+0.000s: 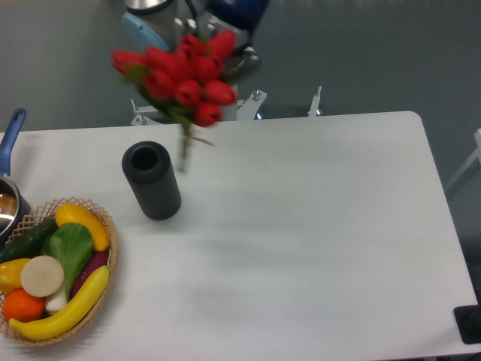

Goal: Pick up the flowers from the vase

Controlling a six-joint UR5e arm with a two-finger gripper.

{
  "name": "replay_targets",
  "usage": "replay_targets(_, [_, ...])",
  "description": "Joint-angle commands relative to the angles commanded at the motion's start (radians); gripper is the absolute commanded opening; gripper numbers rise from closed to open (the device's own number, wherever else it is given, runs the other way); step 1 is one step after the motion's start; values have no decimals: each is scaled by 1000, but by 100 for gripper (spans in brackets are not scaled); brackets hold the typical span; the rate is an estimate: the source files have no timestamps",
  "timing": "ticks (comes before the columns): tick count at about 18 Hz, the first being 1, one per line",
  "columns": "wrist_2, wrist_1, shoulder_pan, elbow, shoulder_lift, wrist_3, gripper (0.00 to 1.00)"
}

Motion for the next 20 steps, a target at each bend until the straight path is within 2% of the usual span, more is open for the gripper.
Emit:
replay_targets(2, [72, 2, 0, 9, -52, 49, 0])
replay_targets(9, [390, 0, 0, 106, -229, 150, 0])
replay_targets(13, [565, -15, -32, 179, -370, 160, 0])
replay_targets(16, [721, -81, -106, 244, -457, 186, 0])
replay_targets(18, [751, -118, -124, 285, -483, 187, 0])
replay_targets(20, [752, -179, -124, 322, -502, 187, 0])
